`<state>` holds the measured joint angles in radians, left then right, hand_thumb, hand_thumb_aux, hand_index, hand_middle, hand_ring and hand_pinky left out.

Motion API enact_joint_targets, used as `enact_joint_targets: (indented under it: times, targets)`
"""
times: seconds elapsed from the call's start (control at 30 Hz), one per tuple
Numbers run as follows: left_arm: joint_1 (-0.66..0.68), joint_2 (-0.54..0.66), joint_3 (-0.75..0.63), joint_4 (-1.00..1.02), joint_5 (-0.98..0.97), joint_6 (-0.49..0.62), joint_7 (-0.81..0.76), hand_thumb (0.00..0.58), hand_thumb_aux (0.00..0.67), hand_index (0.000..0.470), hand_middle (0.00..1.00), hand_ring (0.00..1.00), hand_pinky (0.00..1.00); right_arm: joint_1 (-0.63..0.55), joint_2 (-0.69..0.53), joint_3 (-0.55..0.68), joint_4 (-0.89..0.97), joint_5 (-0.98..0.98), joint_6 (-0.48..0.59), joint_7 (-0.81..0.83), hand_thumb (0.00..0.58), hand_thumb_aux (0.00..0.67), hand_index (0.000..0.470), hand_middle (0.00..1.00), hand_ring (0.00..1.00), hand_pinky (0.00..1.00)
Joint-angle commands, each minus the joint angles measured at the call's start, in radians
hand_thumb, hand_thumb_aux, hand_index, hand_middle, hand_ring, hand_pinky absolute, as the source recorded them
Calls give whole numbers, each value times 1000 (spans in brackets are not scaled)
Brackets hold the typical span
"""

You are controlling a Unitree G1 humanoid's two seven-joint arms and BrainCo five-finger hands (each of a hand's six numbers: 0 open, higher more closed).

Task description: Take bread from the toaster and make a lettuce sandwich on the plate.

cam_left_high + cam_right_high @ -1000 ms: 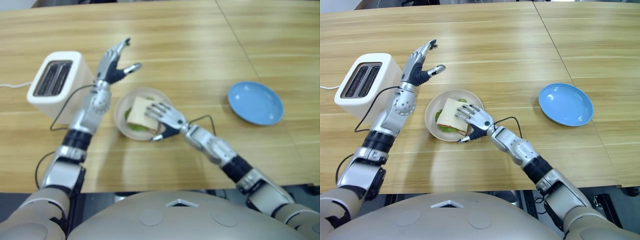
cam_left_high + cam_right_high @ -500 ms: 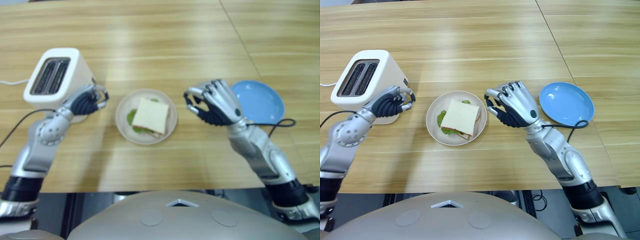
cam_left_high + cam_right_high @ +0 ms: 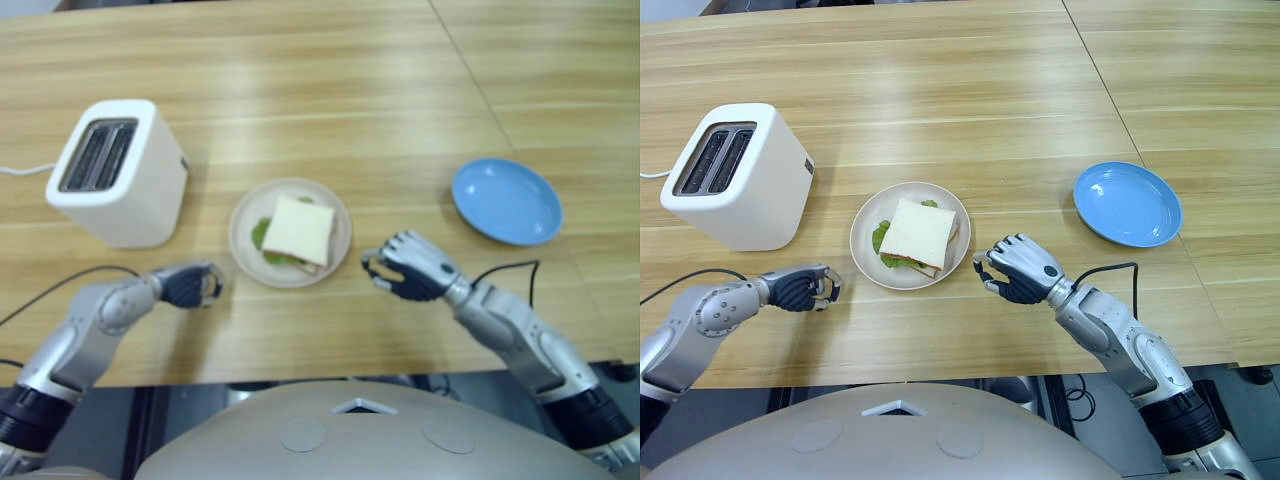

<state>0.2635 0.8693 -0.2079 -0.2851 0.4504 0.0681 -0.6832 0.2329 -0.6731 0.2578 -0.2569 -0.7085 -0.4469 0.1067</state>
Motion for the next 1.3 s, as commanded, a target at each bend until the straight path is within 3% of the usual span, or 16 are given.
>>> enact_joint_targets:
  times: [0.03,0.37,0.9,1.03,1.07,1.1,1.13,1.17,1.2,1.23,1.27,1.3]
  targets:
    - [-4,-27,-51,18,42,33,-18,580,670,460,1000,1000,1000,-2,6,36,60,-37,21,48,580,670,460,1000,1000,1000]
    - [-202,-186,-125,179,182,84,107,580,670,460,1000,1000,1000,-147,76,138,277,-112,43,63,580,670,460,1000,1000,1000]
    - [-498,-418,-200,458,224,94,252,580,670,460,1000,1000,1000,-679,269,281,986,-151,-22,-139,580,670,460,1000,1000,1000]
    - [-530,-441,-178,481,236,114,327,580,670,460,1000,1000,1000,-748,272,304,1075,-164,-44,-236,580,670,460,1000,1000,1000]
    - [-526,-440,-165,460,236,123,344,580,670,460,1000,1000,1000,-747,261,304,1063,-166,-51,-256,574,602,413,1000,1000,1000]
    - [-521,-441,-142,434,229,133,368,580,670,460,1000,1000,1000,-737,246,301,1036,-170,-54,-277,485,399,274,620,620,620]
    - [-515,-441,-100,399,220,149,405,580,670,460,1000,1000,1000,-710,222,275,979,-148,-66,-296,485,399,274,620,620,620]
    - [-510,-441,-71,378,214,160,433,460,365,251,1000,1000,1000,-690,206,258,940,-132,-75,-310,0,0,0,0,0,0]
    - [-505,-444,-37,358,200,170,459,0,0,0,855,855,855,-663,191,234,893,-101,-90,-316,0,0,0,0,0,0]
    - [-499,-449,0,336,183,172,488,0,0,0,412,412,412,-633,178,204,841,-61,-105,-318,0,0,0,0,0,0]
    - [-494,-455,38,319,160,166,515,0,0,0,412,412,412,-600,165,171,782,-21,-114,-319,0,0,0,0,0,0]
    - [-494,-468,86,304,132,140,570,0,0,0,0,0,0,-548,161,111,693,62,-125,-315,0,0,0,0,0,0]
